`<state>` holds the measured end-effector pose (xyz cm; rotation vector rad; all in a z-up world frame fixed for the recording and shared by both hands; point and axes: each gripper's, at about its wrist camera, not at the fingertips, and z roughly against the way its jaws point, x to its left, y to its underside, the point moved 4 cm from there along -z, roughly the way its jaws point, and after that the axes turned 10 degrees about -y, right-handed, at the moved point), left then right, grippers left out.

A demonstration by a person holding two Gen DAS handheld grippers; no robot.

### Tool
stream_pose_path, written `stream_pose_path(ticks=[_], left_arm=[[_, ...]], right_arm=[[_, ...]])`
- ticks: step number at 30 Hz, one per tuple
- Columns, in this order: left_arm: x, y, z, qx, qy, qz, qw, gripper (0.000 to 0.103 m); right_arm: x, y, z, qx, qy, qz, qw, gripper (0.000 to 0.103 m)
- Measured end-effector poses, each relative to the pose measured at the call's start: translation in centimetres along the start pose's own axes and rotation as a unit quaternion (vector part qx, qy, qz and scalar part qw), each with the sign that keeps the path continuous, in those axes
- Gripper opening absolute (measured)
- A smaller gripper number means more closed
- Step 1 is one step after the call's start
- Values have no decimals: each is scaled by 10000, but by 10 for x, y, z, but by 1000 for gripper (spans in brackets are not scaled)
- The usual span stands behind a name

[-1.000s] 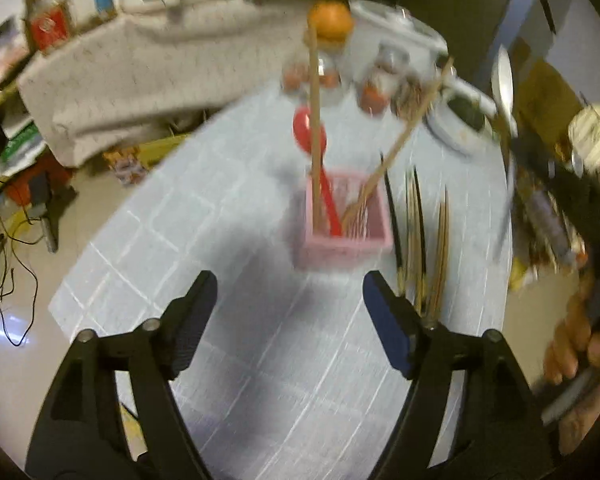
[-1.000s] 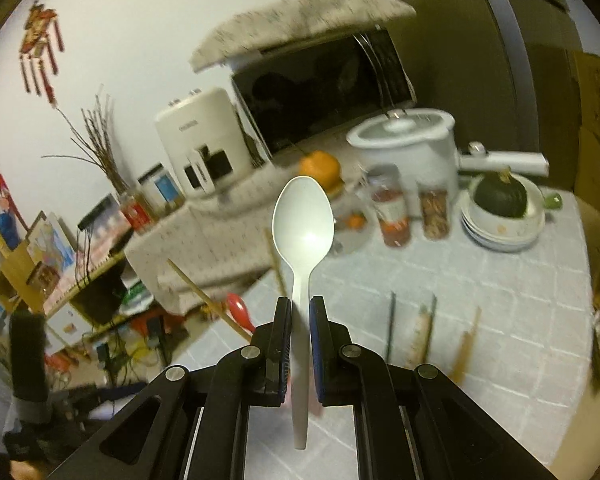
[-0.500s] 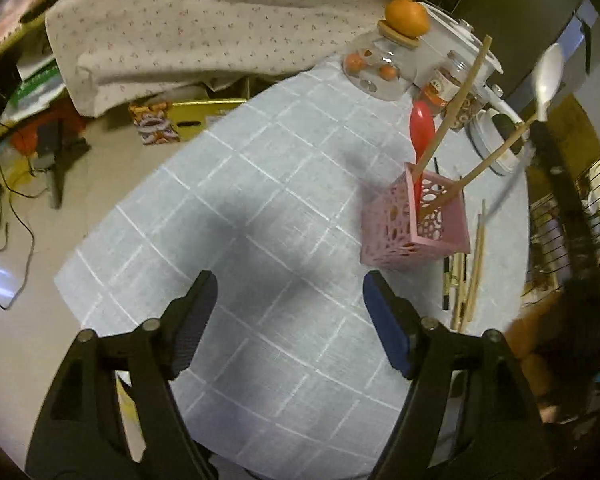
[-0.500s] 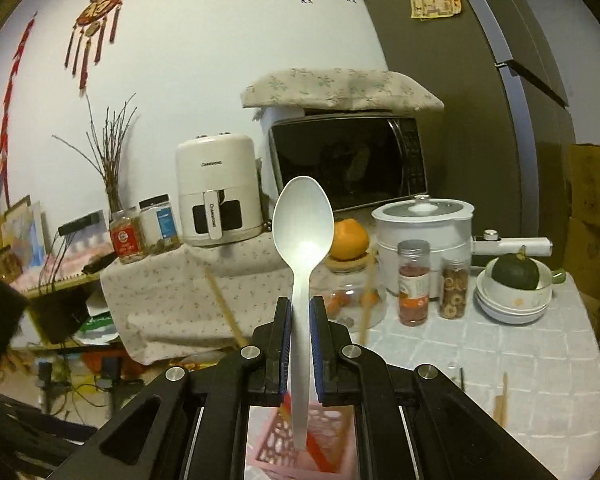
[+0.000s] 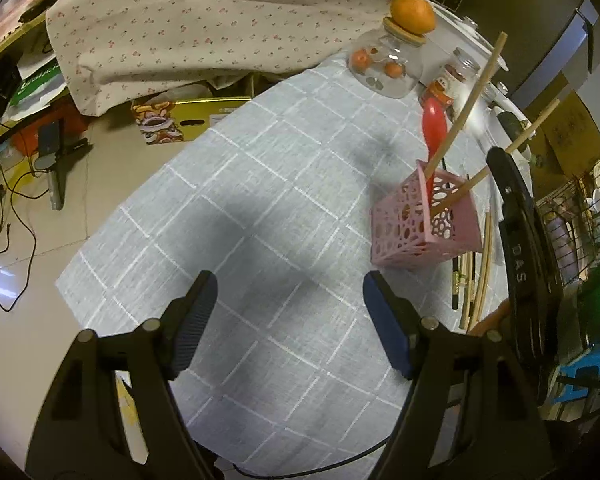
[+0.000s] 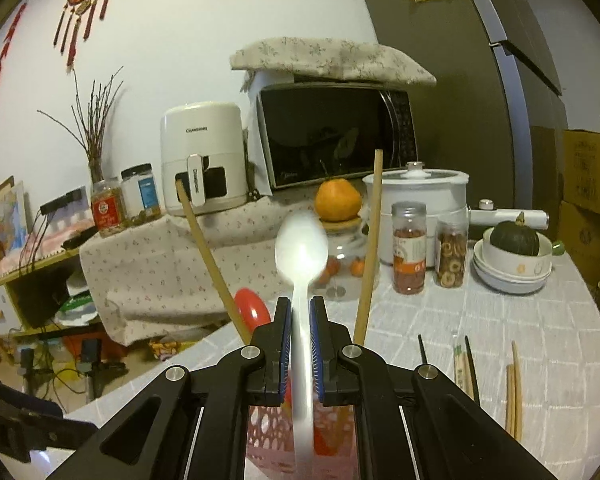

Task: Organize utensils
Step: 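Open the left gripper and bring the white spoon over the basket with the right gripper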

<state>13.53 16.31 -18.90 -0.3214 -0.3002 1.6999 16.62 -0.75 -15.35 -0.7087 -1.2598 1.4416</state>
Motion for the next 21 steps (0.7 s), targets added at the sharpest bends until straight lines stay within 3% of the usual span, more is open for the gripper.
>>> stream_pose_path(ticks=[5, 10, 14, 21], left_arm=[[6, -1, -1, 18, -9, 153, 9999, 76], [8, -2, 1, 28, 88, 268, 9996, 76], [6, -4, 1, 16, 108, 292, 9995, 76], [11, -6, -3, 168, 257, 563, 9979, 76]], right_arm=[[-3, 11, 1, 310, -70, -65, 9995, 10], [-29, -7, 20, 253, -85, -493, 9984, 11], [-53, -27, 29, 482, -122, -727, 9961, 30], [-88, -58, 17, 1355, -430, -1153, 9831, 38]])
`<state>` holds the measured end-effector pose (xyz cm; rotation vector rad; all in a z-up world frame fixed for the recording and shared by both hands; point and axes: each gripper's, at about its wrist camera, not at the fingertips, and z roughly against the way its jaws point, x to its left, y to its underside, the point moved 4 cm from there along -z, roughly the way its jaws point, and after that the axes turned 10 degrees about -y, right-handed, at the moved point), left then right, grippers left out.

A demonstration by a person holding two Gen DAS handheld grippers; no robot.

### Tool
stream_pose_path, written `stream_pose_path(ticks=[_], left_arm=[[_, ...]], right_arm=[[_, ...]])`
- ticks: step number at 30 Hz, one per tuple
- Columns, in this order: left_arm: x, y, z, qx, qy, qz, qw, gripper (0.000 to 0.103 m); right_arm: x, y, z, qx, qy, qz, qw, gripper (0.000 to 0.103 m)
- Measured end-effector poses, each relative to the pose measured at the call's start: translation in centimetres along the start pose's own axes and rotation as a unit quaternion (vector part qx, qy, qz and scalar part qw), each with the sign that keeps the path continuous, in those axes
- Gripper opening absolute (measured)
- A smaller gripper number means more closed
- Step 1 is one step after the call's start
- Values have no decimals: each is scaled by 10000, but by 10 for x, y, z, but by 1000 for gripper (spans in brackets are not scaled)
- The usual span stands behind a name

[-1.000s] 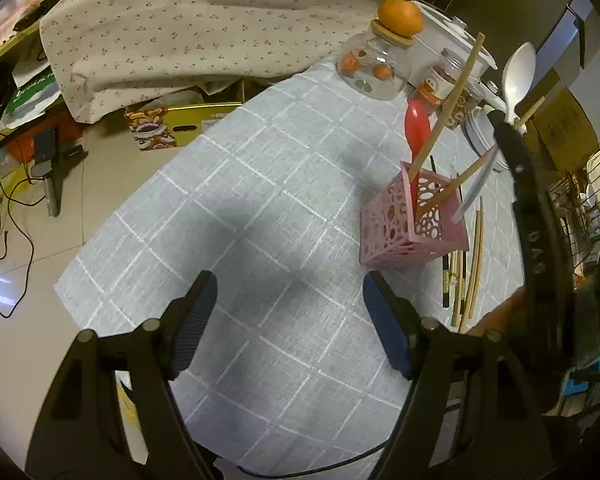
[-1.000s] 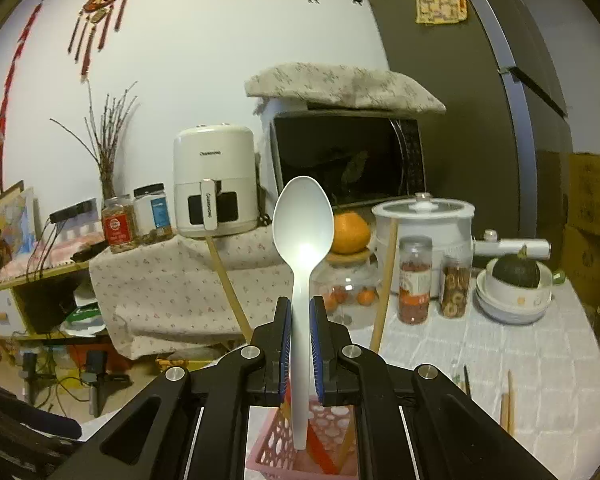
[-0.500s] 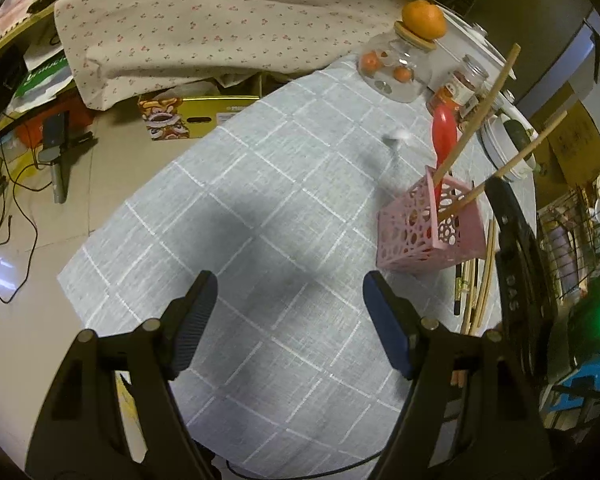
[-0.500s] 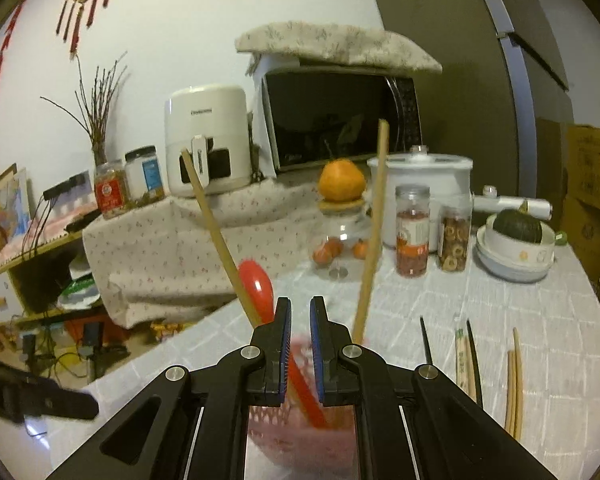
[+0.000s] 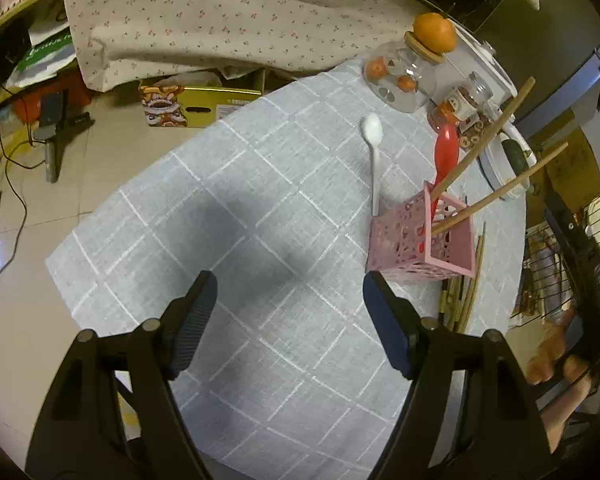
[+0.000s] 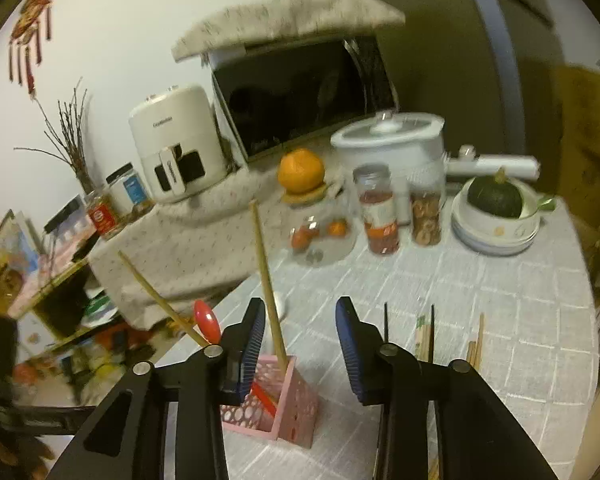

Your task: Organize utensils

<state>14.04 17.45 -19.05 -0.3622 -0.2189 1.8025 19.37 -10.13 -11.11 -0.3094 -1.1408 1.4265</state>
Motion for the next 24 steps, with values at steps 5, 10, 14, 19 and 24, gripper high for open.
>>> stream_pose_path(ticks=[5, 10, 14, 19, 24], left_arm=[[-6, -19, -15, -87, 75, -282, 9995, 76], [-9, -63, -46, -4, 685, -93, 9976, 76], [-38, -95, -80, -29, 997, -522, 9936, 71], [-66, -122, -127, 246, 1607, -685, 9843, 60], [-99, -149, -156, 419, 1503, -919, 9835, 52]], right_arm=[[-26, -16, 4, 668, 23, -302, 9973, 39], [-43, -7, 19, 1184, 74, -294, 9925, 43], [-64, 15, 25, 1841, 418, -325, 9815, 48], [-78, 30, 26, 2204, 602, -528, 9721, 55], [-75, 37, 17, 2526, 606, -291, 9652, 58]])
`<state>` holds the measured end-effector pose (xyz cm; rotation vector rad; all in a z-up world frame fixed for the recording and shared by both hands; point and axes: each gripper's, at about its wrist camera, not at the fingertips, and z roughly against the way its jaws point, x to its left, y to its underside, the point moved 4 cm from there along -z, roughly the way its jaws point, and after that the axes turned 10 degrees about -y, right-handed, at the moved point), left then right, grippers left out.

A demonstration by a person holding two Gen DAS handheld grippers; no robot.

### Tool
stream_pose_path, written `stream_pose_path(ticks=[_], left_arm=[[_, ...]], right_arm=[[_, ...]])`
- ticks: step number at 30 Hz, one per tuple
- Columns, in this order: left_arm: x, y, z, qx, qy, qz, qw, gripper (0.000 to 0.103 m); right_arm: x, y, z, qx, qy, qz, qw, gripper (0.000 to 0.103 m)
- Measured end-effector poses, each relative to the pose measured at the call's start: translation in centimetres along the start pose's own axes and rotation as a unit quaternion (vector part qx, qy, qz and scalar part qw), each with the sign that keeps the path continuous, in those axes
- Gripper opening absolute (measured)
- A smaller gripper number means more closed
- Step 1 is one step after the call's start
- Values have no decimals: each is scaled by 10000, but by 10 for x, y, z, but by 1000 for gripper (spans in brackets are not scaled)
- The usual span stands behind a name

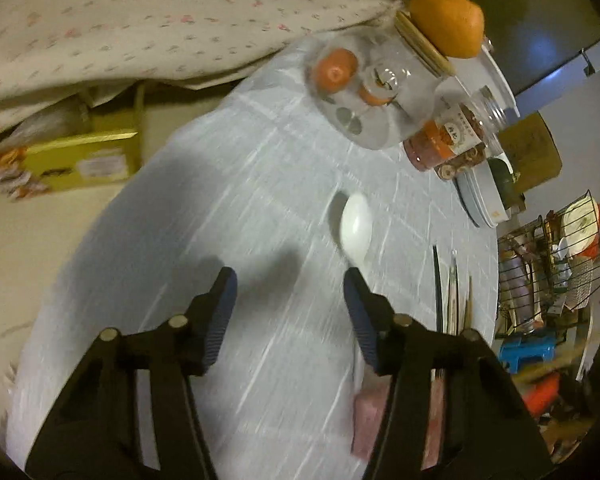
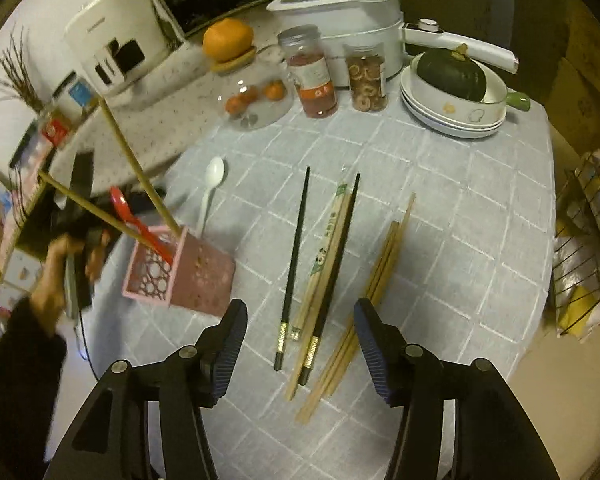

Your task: Organize utensils

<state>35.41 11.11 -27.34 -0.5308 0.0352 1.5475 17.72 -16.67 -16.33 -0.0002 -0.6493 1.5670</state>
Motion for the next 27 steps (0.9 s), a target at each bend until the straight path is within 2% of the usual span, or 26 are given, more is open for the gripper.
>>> stream_pose_path(ticks=[5, 8, 10, 12, 14, 16, 18, 22, 24, 27], left_arm=[[-28, -28, -28, 334, 303, -356, 9984, 44], [-36, -31, -43, 518, 232, -552, 9969, 37], [-40, -31, -44, 434, 205, -667, 9966, 31], [-41, -31, -48, 489, 213, -665, 9964, 4], [-42, -26, -47, 441, 185, -771, 9959, 2], [-44, -27, -45, 262, 114, -829, 9961, 2], [-40, -31, -34, 22, 48, -657, 9978, 2], [-32, -35, 2, -581, -284, -457, 9969, 2], [-25, -35, 30, -1013, -604, -330, 9925, 2], [-13, -33, 78, -1738, -1178, -91, 9777, 2]], right_arm=[[-2, -8, 0, -12, 107, 182, 9998, 58], [-3, -9, 2, -10, 39, 144, 9999, 59], [-7, -9, 2, 19, -28, 53, 10000, 59], [-13, -8, 1, 67, 6, 16, 10000, 59], [-17, -7, 1, 74, 103, 19, 9999, 59], [-22, -7, 3, 34, 161, -42, 9999, 59], [-26, -8, 7, -33, 130, -149, 9998, 59], [-27, -8, 14, -137, -26, -317, 9994, 59], [-23, -8, 19, -210, -56, -290, 9993, 60], [-15, -9, 28, -404, 101, -104, 9991, 60]])
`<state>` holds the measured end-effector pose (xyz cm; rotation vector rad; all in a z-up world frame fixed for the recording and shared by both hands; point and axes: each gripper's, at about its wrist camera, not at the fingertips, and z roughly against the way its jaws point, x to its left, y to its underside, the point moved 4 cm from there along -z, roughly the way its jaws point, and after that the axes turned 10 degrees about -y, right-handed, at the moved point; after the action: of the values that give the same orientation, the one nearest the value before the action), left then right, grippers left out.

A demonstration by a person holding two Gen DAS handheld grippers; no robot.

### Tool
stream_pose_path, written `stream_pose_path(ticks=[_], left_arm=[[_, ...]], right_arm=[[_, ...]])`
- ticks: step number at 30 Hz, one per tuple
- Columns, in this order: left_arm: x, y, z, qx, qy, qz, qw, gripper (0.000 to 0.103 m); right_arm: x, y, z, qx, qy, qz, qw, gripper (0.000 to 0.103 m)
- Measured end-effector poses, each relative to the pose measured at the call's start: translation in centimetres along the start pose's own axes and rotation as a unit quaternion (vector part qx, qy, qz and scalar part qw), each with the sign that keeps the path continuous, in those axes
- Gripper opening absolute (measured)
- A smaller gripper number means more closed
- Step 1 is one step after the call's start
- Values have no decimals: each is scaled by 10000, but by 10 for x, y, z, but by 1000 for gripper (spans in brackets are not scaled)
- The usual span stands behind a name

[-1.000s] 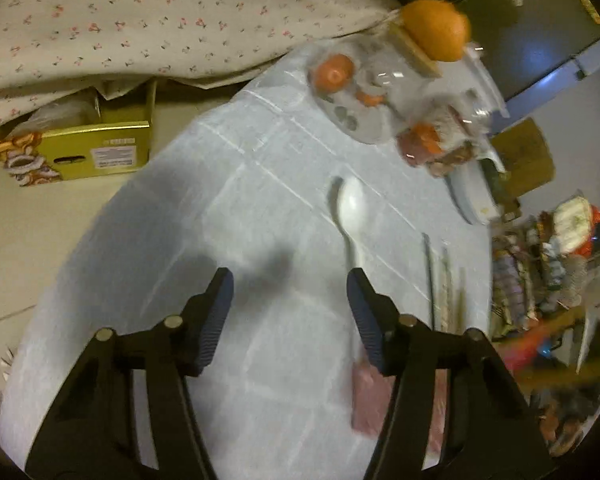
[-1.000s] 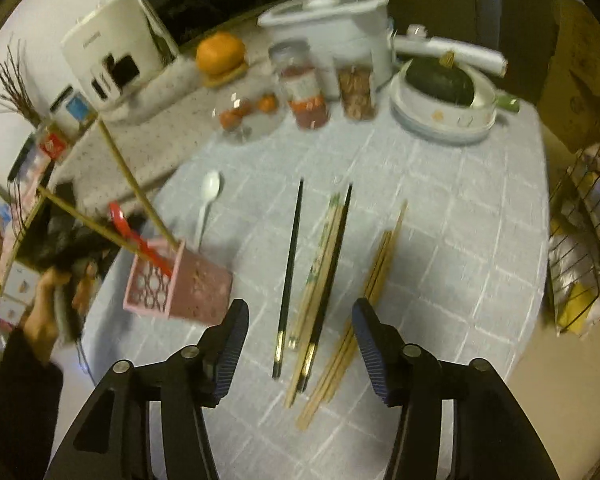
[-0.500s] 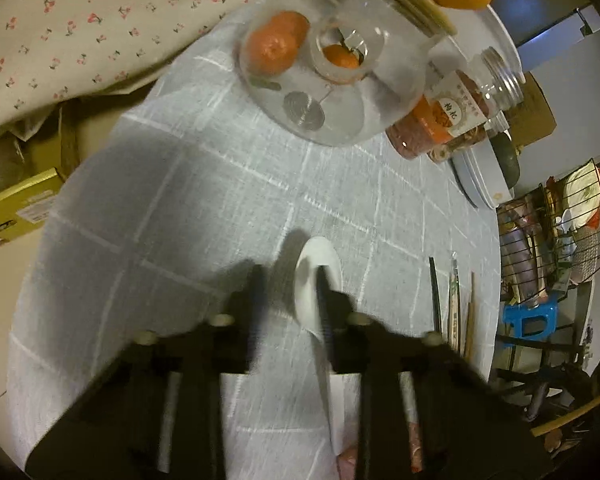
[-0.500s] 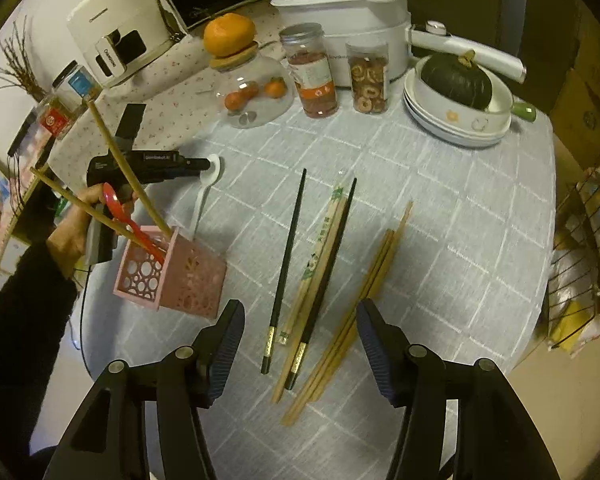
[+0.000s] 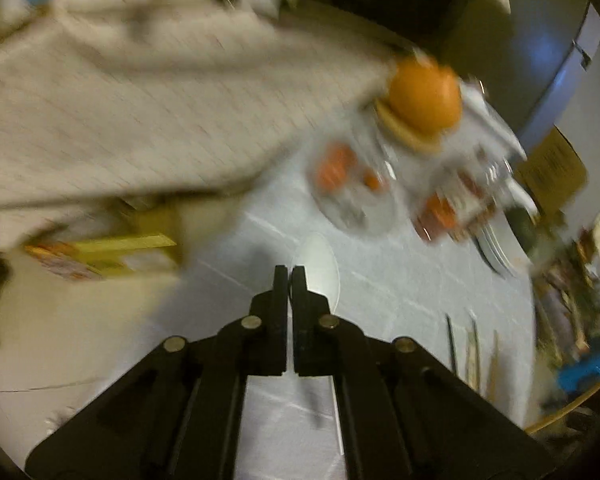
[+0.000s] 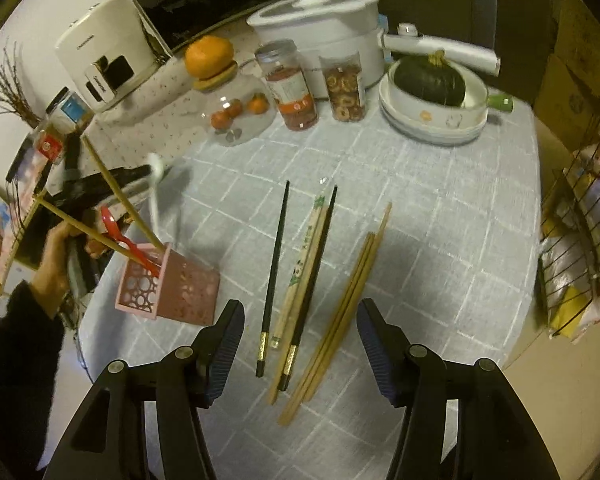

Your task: Organize utensils

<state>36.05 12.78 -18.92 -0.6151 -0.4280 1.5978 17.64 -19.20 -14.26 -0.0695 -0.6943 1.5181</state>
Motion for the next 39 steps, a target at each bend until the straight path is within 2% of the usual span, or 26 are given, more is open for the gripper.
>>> stream_pose_path(ticks=[2, 6, 8, 10, 14, 19, 24, 29, 33, 39], left_arm=[[15, -7, 29, -433, -375, 205, 9981, 2], [32, -9, 90, -1167, -706, 557, 9891, 2], [33, -2, 129, -1580, -674, 640, 9831, 2], [27, 7, 159, -1878, -746, 463, 9783, 2], [8, 30, 209, -2542, -875, 116, 9631, 2], [-22, 58, 231, -2956, -604, -52, 9534, 2], [-60, 83, 214, -2970, -412, -435, 9530, 2], [-88, 95, 190, -2902, -267, -731, 9538, 2], [-99, 98, 178, -2963, -392, -849, 9505, 2], [-100, 104, 166, -2809, -443, -850, 9549, 2]], right_arm=[[6, -2, 8, -200, 194, 206, 9994, 60], [12, -5, 16, -422, 348, 353, 9979, 61], [14, -5, 17, -401, 282, 333, 9982, 64], [13, -3, 15, -327, 184, 219, 9991, 65], [18, 4, 18, -244, -84, 42, 9997, 65], [26, 8, 28, -378, -150, 113, 9991, 66], [25, 11, 36, -463, -150, 156, 9987, 66], [20, 13, 38, -475, -118, 182, 9986, 67], [17, 12, 40, -511, -112, 170, 9985, 67], [14, 12, 40, -506, -117, 141, 9985, 67]])
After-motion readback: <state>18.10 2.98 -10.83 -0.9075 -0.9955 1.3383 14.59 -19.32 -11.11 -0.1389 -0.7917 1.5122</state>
